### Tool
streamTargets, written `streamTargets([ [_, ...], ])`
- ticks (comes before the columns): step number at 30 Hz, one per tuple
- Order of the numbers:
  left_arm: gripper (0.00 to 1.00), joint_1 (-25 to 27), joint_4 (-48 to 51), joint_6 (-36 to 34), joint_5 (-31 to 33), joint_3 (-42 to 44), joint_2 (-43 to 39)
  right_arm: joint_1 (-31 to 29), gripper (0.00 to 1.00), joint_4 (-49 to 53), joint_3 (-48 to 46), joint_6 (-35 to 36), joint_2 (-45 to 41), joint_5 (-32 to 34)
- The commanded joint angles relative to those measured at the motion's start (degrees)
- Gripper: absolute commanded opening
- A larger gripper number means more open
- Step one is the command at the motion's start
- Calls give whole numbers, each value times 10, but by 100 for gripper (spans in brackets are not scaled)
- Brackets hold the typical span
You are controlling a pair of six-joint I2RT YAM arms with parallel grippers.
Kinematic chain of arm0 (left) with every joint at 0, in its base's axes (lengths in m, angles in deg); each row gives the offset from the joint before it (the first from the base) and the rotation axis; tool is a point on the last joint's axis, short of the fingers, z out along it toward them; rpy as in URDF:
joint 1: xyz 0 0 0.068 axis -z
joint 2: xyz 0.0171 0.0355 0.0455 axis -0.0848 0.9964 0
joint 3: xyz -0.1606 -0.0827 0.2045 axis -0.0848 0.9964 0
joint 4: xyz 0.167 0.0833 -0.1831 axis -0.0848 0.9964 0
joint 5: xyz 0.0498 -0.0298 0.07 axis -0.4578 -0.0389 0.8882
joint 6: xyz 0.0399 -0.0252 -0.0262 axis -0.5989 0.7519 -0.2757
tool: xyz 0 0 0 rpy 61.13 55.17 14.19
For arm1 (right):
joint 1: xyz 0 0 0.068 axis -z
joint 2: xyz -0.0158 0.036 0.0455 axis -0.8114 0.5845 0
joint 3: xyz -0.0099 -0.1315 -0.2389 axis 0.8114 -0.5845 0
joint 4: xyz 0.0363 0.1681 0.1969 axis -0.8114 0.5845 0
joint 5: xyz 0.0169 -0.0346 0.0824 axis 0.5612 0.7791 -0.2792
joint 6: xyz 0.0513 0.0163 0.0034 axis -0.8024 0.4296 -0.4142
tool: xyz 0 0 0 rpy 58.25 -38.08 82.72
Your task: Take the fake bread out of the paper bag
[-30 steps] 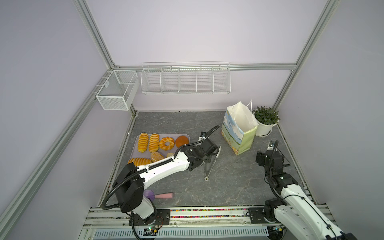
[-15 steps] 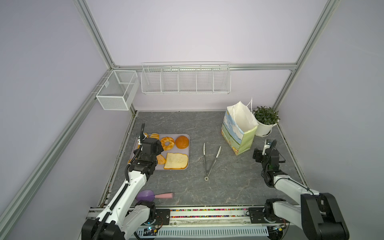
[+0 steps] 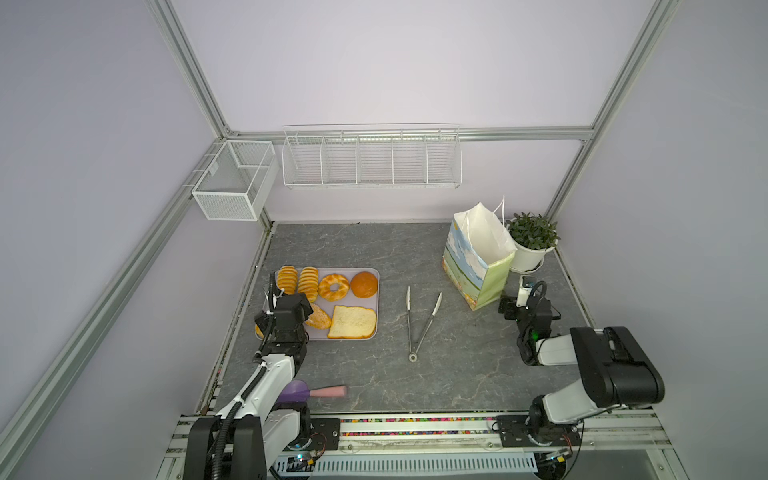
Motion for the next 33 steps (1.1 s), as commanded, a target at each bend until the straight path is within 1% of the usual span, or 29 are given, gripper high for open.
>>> streamTargets([
  [1, 99, -8, -194, -37, -28, 34, 33, 3, 89, 34, 49, -2, 4, 21],
  [2, 99, -8, -232, -36, -34, 42, 53, 3, 89, 57, 52, -5, -6, 17],
  [4, 99, -9, -311, -42, -41, 55, 89, 4, 89, 35, 48, -4, 1, 19],
  [7, 99, -9, -364, -37, -64, 52, 134, 3, 89, 50, 51, -5, -5, 18],
  [10, 99, -9, -430, -63, -110, 45, 202, 3, 89, 44, 49, -4, -2, 19],
  [14, 99, -9, -527, -74, -122, 49, 288, 3, 89, 45, 49, -4, -3, 18],
  [15, 99, -8, -529, -76, -124, 48, 292, 3, 89, 45, 49, -4, -3, 19],
  [17, 99, -9, -448, -68, -122, 27, 266, 3, 89, 45, 49, -4, -4, 19],
  [19, 99, -9, -400, -68, -128, 2, 264, 3, 89, 44, 49, -4, -4, 19],
  [21, 99, -7, -396, -82, -139, -18, 283, 2, 89, 44, 49, -4, -3, 19],
  [23, 99, -4, -363, -86, -146, -29, 277, 2, 89, 44, 49, -4, -3, 19],
  [26, 99, -4, -378, -89, -146, -26, 283, 3, 89, 44, 48, -4, -3, 19],
  [33, 99, -4, -376, -89, -147, -26, 283, 2, 89, 45, 49, -4, -4, 19],
])
